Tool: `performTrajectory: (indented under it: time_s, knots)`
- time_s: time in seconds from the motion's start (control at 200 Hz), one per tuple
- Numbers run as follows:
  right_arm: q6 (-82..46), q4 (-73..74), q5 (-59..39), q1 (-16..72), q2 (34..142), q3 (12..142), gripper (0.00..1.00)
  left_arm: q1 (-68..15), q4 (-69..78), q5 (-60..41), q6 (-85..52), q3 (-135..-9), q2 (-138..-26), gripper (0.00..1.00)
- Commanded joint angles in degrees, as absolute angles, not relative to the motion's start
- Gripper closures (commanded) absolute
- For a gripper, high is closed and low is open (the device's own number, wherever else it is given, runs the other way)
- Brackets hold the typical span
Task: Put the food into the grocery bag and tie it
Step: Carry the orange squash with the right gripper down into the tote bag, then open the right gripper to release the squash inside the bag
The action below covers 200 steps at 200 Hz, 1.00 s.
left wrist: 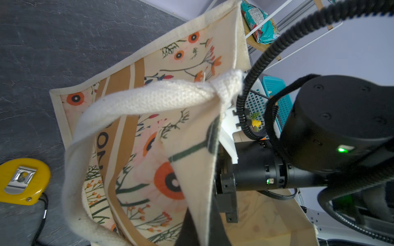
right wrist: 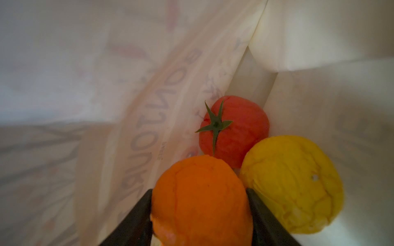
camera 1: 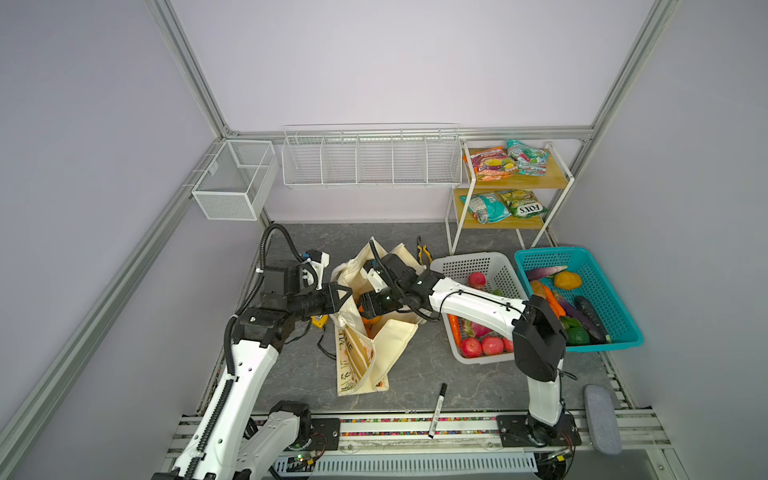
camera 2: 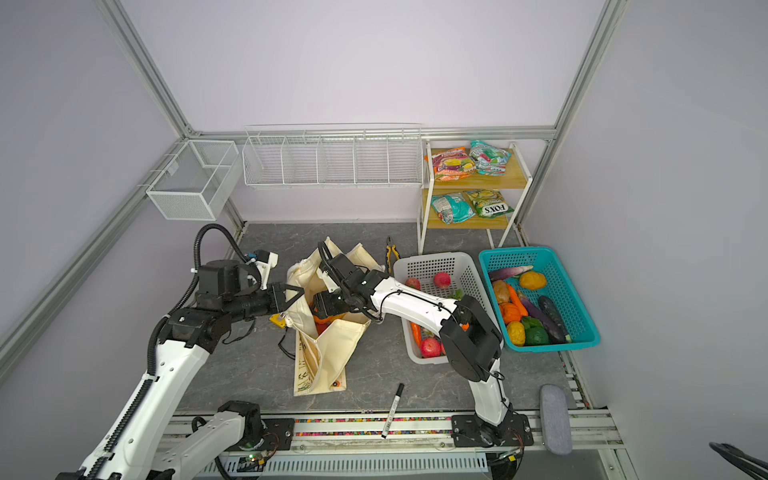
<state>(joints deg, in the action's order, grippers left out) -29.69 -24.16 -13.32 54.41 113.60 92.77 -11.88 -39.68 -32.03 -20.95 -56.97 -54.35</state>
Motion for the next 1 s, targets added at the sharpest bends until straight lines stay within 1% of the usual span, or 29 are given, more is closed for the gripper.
performTrajectory:
  time_s: [0.0,0.225,0.37,0.445,0.6,0.635,0.65,0.655,0.66,0.68,0.995]
  knots:
    - [-28.18,-25.49,-13.08,55.34,115.52,93.62,0.42,-11.6,-36.05,-33.74,-20.65,-56.65,-54.01,1.0]
    - [-27.51,-27.44,-11.31,56.56,118.65,95.01,0.41,-11.6,-36.04,-33.66,-19.91,-55.81,-53.83,1.0]
    - [-27.36,-27.96,-9.87,56.51,119.74,95.05,0.36,-11.51,-36.38,-33.48,-19.35,-55.89,-53.47,1.0]
    - [-27.0,-28.29,-9.28,56.45,120.35,95.38,0.32,-11.47,-36.47,-33.29,-19.25,-55.9,-53.32,1.0]
    - [-26.55,-30.39,-7.71,56.55,121.13,96.68,0.19,-11.34,-36.87,-32.65,-19.07,-55.81,-52.68,1.0]
    - [-26.37,-30.32,-7.36,56.52,121.04,96.68,0.08,-11.34,-37.0,-32.53,-19.08,-55.81,-52.62,1.0]
    - [-26.25,-30.39,-7.23,56.51,120.96,96.68,0.01,-11.34,-37.08,-32.43,-19.0,-55.81,-52.57,1.0]
    - [-26.22,-30.4,-7.17,56.51,120.95,96.68,0.06,-11.34,-37.08,-32.43,-19.03,-55.81,-52.52,1.0]
    - [-26.16,-30.45,-7.1,56.51,120.86,96.68,0.09,-11.29,-37.13,-32.39,-19.01,-55.81,-52.54,1.0]
    - [-26.04,-30.44,-6.89,56.56,120.7,96.61,0.12,-11.25,-37.24,-32.35,-19.05,-55.81,-52.52,1.0]
    - [-23.45,-31.56,-3.35,56.7,115.12,96.59,0.12,-11.25,-37.62,-31.82,-19.15,-55.81,-51.92,1.0]
